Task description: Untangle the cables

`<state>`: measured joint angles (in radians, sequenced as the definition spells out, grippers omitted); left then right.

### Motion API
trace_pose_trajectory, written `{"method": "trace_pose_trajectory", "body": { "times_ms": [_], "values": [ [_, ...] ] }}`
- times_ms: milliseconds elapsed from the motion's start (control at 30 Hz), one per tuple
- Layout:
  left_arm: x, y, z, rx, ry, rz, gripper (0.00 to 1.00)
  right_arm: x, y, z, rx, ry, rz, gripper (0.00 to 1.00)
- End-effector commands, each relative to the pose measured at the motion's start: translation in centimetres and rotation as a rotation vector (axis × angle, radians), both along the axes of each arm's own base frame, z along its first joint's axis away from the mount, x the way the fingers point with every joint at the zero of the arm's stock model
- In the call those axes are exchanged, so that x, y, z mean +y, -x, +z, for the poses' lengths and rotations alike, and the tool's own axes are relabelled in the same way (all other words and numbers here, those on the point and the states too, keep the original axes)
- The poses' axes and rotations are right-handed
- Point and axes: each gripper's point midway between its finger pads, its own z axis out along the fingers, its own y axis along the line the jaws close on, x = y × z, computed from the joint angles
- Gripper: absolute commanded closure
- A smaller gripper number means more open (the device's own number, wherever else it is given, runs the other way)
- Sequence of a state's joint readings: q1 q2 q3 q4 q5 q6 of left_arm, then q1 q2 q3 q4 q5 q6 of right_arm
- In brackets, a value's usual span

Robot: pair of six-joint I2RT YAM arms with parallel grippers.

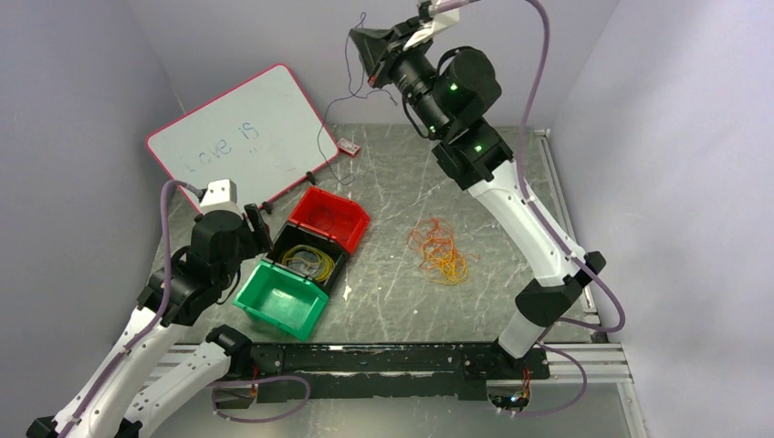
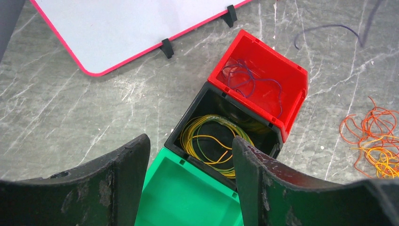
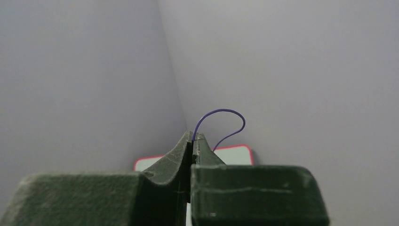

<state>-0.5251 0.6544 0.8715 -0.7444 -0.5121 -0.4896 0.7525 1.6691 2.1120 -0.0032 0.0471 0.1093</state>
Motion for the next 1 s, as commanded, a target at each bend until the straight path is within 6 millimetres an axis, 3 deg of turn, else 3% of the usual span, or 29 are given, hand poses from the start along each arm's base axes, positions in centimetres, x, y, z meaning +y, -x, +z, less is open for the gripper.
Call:
{"method": "trace_pose_trajectory", "body": {
  "times_ms": [0, 167, 300, 667, 967],
  "values": [
    [0.0, -0.4, 0.2, -0.02, 0.006, 0.004, 0.31, 2.5, -0.7, -3.1, 0.073, -0.006, 0.083, 1.0],
    [0.0, -0.4, 0.1, -0.022, 0.006, 0.005, 0.31, 4.6, -1.1, -6.7, 0.158, 0.011, 0.158, 1.0],
    [-0.1, -0.5, 0.1, -0.019, 0.004, 0.003, 0.31, 4.9, -1.1, -7.3, 0.168, 0.01, 0.17, 1.0],
    [-0.1, -0.4, 0.2, -0.024, 0.008, 0.002, 0.31, 3.7, -1.4, -4.6, 0.086, 0.025, 0.099, 1.0],
    [0.0, -0.4, 0.1, -0.023, 0.009, 0.003, 0.31, 3.5, -0.4, -1.2, -0.015, 0.012, 0.12, 1.0]
  ]
}}
